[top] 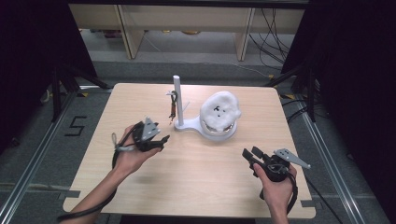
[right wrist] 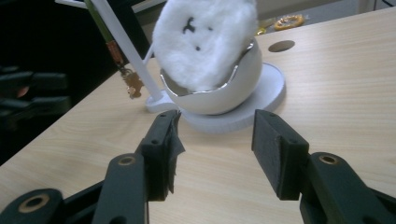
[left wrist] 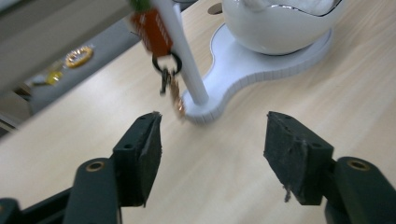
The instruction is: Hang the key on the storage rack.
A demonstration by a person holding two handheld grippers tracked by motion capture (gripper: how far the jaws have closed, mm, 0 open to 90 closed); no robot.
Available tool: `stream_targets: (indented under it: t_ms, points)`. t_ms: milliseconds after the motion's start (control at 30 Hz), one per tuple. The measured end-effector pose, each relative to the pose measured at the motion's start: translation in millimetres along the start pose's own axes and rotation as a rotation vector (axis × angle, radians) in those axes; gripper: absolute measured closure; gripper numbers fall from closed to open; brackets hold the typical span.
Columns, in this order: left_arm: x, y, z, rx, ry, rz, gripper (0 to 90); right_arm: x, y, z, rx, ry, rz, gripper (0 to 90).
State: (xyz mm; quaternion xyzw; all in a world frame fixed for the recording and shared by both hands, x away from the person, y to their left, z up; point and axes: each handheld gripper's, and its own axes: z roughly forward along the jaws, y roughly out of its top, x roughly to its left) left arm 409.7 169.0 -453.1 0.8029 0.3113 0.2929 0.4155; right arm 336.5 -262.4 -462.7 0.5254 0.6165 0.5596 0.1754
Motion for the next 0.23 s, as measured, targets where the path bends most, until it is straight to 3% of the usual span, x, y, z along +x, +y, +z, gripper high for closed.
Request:
stream_targets:
  t_ms: [133,200,233]
  points:
    - [5.3,-45.1,-20.0,-0.057,0.001,-0.107,33.2,-7.5,-1.2,-3.6,0.014,-0.04,-0.01,51.5]
    - [5.6,-67.0,-31.6,-0.08,0.001,-0.173,33.0,-10.6,-3.1,-2.3,-0.003,-0.029,0.002,51.1]
    - [4.9,-76.8,-37.6,-0.091,0.004,-0.229,32.9,-12.0,-3.1,-2.4,0.01,-0.044,0.0,50.9]
